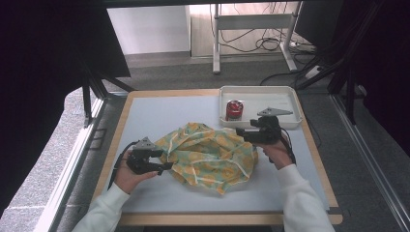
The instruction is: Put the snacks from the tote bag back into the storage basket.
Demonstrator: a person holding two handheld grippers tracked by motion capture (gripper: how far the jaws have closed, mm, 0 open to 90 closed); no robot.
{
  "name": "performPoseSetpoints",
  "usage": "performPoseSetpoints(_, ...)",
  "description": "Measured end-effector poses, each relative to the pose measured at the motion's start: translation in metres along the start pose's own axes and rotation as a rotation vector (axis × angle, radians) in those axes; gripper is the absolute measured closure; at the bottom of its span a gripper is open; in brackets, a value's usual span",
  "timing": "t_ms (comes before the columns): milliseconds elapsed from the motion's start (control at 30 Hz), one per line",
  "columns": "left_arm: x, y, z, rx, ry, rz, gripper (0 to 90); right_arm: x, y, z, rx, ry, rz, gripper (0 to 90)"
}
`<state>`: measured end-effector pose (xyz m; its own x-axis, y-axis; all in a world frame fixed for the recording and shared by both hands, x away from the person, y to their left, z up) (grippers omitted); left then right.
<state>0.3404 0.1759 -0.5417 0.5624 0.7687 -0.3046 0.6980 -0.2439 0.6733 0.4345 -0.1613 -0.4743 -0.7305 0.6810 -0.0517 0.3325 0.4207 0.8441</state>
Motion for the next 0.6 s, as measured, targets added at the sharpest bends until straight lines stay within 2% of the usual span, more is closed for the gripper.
performPoseSetpoints(167, 0.000, 0.000, 0.000, -0.003, 0.000, -0.001, 31.0, 0.012, -0.023, -0.016, 0.004, 0.008, -0.023, 24.6)
performPoseSetpoints(433, -0.002, -0.001, 0.003, 0.013, -0.001, 0.007, 31.1, 0.022, -0.061, -0.035, 0.011, 0.007, 0.004, 24.3)
performPoseSetpoints(600, -0.002, -0.001, 0.004, 0.014, -0.003, 0.008, 31.2, 0.023, -0.070, -0.039, 0.000, 0.007, 0.011, 24.5)
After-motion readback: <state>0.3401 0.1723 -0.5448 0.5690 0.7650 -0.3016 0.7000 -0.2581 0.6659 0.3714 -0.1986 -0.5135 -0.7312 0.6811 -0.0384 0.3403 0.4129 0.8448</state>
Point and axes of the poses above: each handheld gripper's, and its own axes: z roughly forward along the jaws, y roughly out of its top, x roughly to its left, the point moved 6 cm from there along z, roughly forward along the jaws, and after that the axes turned 12 degrees about -z, right-handed, at the moved point
